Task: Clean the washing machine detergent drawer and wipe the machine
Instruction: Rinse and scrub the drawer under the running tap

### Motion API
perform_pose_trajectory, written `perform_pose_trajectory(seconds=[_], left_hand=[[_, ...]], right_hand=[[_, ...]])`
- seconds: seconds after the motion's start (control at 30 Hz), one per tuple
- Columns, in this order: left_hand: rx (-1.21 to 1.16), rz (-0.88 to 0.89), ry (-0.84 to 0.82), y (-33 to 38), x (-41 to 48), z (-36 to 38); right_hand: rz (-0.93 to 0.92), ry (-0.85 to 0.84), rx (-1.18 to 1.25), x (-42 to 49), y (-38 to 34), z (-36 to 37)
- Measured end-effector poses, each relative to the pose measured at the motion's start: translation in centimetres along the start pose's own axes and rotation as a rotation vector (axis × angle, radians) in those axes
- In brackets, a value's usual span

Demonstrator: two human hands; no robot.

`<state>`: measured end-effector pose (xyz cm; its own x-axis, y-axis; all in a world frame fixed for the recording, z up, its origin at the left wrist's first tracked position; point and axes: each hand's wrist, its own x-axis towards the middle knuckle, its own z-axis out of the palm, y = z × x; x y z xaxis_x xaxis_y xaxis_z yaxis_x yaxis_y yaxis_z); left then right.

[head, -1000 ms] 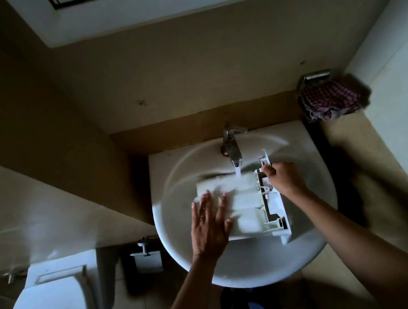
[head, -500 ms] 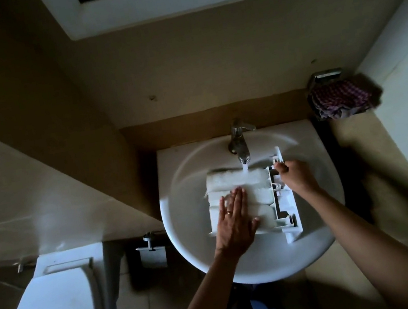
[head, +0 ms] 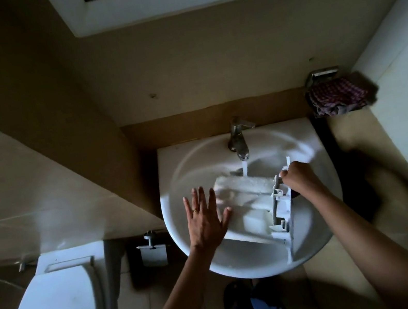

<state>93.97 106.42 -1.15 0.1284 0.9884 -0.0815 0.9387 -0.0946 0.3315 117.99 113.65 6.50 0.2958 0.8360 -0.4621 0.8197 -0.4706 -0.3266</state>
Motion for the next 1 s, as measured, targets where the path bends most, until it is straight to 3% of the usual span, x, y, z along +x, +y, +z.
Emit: perform_pose_trajectory(seconds=[0.1,0.2,0.3,0.43,0.7,0.83,0.9,1.0], left_hand=[[-0.240,0.021,-0.046,2.9,-0.1,-1.7],[-0.459,0.163,-0.077,5.6,-0.3,-4.4],[-0.319,0.269,-0.182,8.0,-0.7,-5.5],[-0.059,0.275,-0.312,9.9,-1.4,-5.2],[-0.091,0.210,-0.207,9.5,-2.3,-6.6],[-0.154,0.222,-0.090,7.4,-1.6,-8.0],[-0.177,0.215,-0.106,6.0,-1.0,-8.3],[-0.283,0.219,-0.155,3.8,0.1,-8.8]], right_hand=[[0.056,-0.026,-0.026,-0.8,0.0,0.1],[0.119,-0.052,-0.048,-1.4,0.1,0.2],[0.146,-0.090,-0.051,-2.1,-0.1,0.3],[0.185,-0.118,-0.055,-2.6,-0.2,0.2],[0.222,-0.159,-0.018,-2.6,-0.2,-1.1],[-0.009,0.021,-0.362,-2.4,0.7,-1.5],[-0.236,-0.111,-0.361,-2.4,0.5,-2.3],[-0.403,-0.581,-0.049,-3.1,-0.1,-3.1]])
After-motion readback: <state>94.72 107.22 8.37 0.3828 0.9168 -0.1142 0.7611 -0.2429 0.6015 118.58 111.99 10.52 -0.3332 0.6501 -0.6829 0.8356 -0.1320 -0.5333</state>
